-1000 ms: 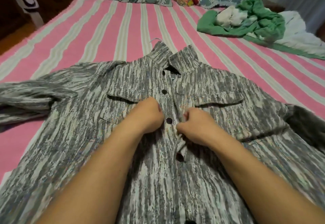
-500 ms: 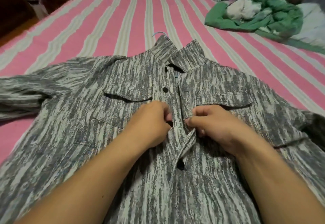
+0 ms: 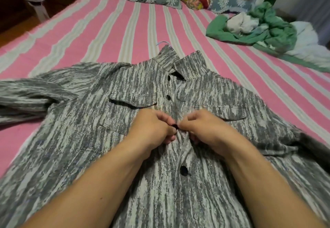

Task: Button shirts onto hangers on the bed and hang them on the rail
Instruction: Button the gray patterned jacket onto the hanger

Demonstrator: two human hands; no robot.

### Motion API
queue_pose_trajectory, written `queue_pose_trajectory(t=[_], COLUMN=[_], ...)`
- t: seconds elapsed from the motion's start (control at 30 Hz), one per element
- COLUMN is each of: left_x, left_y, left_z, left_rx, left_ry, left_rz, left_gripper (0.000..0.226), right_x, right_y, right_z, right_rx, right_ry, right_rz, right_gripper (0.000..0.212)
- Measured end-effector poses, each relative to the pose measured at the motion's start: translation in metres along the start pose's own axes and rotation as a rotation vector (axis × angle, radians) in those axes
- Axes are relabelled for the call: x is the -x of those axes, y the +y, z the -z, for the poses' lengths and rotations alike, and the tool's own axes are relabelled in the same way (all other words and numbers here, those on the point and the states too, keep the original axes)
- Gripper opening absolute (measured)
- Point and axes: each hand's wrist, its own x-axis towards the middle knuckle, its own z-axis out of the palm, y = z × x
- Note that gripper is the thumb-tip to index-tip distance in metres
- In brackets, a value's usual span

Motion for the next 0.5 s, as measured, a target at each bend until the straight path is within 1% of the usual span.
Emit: queue_pose_trajectory(t=[0.07,0.13,0.3,0.37,0.43,0.5], left_x=[-0.0007,0.0002,-0.0007,-0.0014,-0.0024,-0.0026], left_y=[-0.0004,0.0026,0.0002,-0.0012,-0.0011,-0.001], left_z=[-0.0013,-0.0021,-0.0048,-0.0079,-0.008,-0.0051], left_rx=[-0.123,-0.228,-0.316,-0.347,-0.307,-0.248], left_ry=[0.036,0.067,0.061,0.078,0.084,0.073], left_rz=[-0.049,-0.093,-0.11,-0.125,-0.123,-0.105], left_gripper=[0.017,0.016,0.016,0.016,0.016,0.016], right_x=[0.0009,0.0005,-0.0007,-0.0002,-0.0013,-0.002], right_y=[0.0043,0.0063,0.0046,0.0043,0.0059,0.0072], right_z=[0.0074,0.0118,0.0132,0.0127,0.0109,0.0107], right_rx=[-0.123,-0.222,-0.379,-0.353,-0.265,-0.236], right_ry=[-0.081,-0.123,-0.207,-0.188,-0.143,-0.131], right_rz=[-0.016,-0.054,-0.081,-0.091,-0.095,-0.08], right_gripper=[0.018,0.014,0.018,0.02,0.022,0.024])
